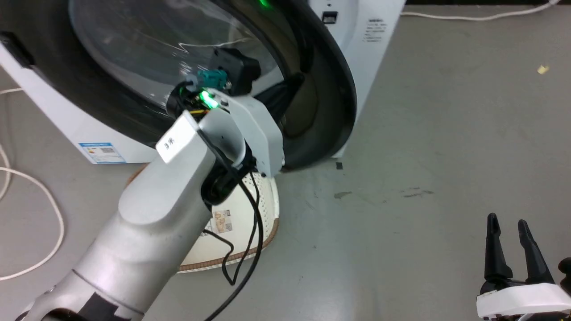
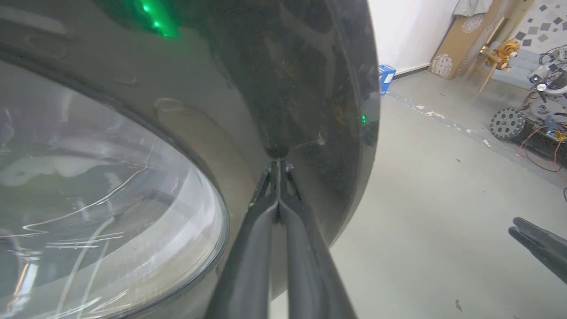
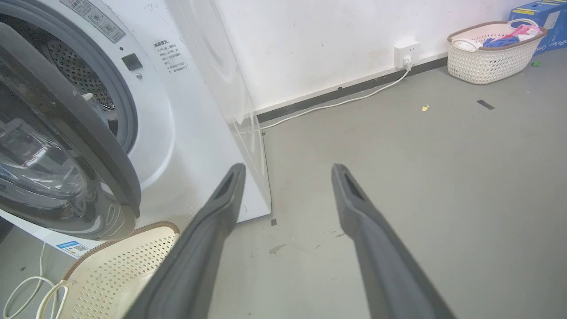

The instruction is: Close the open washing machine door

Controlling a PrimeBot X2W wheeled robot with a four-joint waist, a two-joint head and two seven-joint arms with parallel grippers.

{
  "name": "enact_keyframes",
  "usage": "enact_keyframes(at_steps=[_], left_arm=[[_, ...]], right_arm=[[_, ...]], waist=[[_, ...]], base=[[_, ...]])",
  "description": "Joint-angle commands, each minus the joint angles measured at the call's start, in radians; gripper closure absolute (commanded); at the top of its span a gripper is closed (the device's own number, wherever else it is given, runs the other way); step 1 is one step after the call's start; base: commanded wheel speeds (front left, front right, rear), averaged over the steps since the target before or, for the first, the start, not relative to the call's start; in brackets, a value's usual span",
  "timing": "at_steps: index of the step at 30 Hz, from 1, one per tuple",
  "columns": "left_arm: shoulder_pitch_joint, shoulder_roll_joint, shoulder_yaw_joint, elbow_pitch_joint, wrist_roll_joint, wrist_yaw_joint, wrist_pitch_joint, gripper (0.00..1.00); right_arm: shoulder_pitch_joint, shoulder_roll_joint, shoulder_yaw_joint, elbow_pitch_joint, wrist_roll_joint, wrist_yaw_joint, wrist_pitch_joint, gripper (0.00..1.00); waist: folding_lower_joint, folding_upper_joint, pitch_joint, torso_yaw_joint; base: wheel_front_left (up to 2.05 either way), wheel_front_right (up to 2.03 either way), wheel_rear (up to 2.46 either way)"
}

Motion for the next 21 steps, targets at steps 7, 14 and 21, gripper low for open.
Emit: enact_keyframes(at_steps=[7,14,21], left_arm=[[-0.018,-0.032,0.109,0.071,-0.059,0.016,-0.167,1.00],[0.049,0.077,0.159,0.009,0.075,0.107,-0.365,1.00],[0.244,0.189,0.277,-0.118,0.156,0.231,-0.387,1.00]], right_arm=[[0.000,-0.001,-0.005,-0.014,-0.006,0.001,-0.004,0.00],[0.034,-0.001,-0.014,-0.014,-0.036,0.001,-0.004,0.00],[0.054,-0.001,-0.007,-0.013,-0.038,0.001,-0.004,0.00]], waist=[[-0.0001,-0.0001,-0.040,0.027],[-0.0001,-0.0001,-0.121,0.110],[-0.0001,-0.0001,-0.164,0.172]], base=[[0.00,0.00,0.00],[0.00,0.00,0.00],[0.00,0.00,0.00]])
